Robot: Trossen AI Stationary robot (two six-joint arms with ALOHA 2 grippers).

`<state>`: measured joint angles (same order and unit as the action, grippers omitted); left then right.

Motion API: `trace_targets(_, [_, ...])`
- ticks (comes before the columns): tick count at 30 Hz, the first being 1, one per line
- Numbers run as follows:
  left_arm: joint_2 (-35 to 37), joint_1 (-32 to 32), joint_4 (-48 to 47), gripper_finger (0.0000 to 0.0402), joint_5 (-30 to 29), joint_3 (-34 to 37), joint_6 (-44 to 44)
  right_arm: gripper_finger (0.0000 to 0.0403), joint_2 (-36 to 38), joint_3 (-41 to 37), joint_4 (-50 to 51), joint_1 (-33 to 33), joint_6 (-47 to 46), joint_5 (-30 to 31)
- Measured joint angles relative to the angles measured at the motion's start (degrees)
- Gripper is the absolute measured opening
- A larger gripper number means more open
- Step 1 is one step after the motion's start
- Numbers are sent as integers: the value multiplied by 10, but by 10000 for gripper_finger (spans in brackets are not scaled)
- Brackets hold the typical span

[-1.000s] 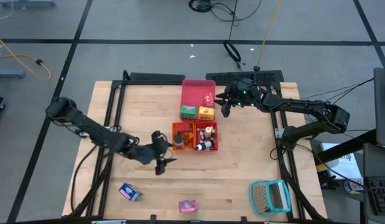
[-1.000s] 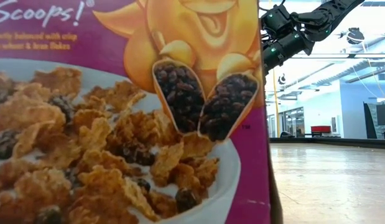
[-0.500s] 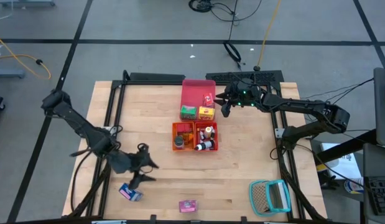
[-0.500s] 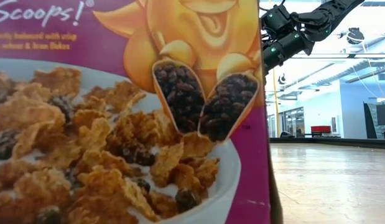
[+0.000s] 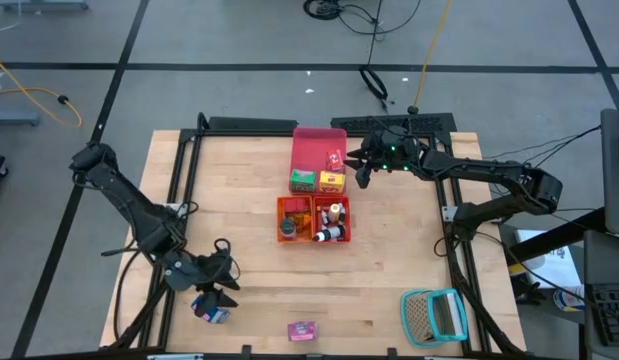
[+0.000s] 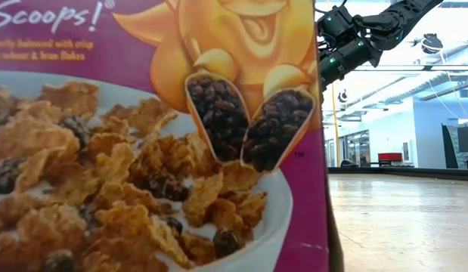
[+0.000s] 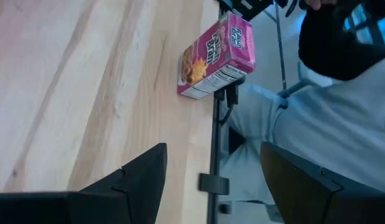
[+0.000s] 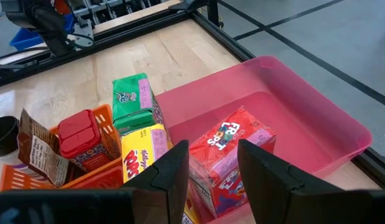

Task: Pick & Place Kitchen Items
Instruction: Put the blue cereal box into the pink bin

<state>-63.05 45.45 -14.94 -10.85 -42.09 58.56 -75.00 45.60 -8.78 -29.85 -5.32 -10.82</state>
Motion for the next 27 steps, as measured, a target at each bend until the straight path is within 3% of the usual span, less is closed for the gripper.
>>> trace_targets(5, [0,13,21,255,-35,-1,17,132,0,0,0,0,0,0])
trace_targets(11, [-7,37,18,255,-88,-28,-44,132,0,0,0,0,-14,0])
trace_targets(17, [-41,60,-31,255,-90,-65,-31,132,0,0,0,0,-15,0])
trace_targets(27, [-97,82,-177,255,-26,-157,82,132,0,0,0,0,-34,0])
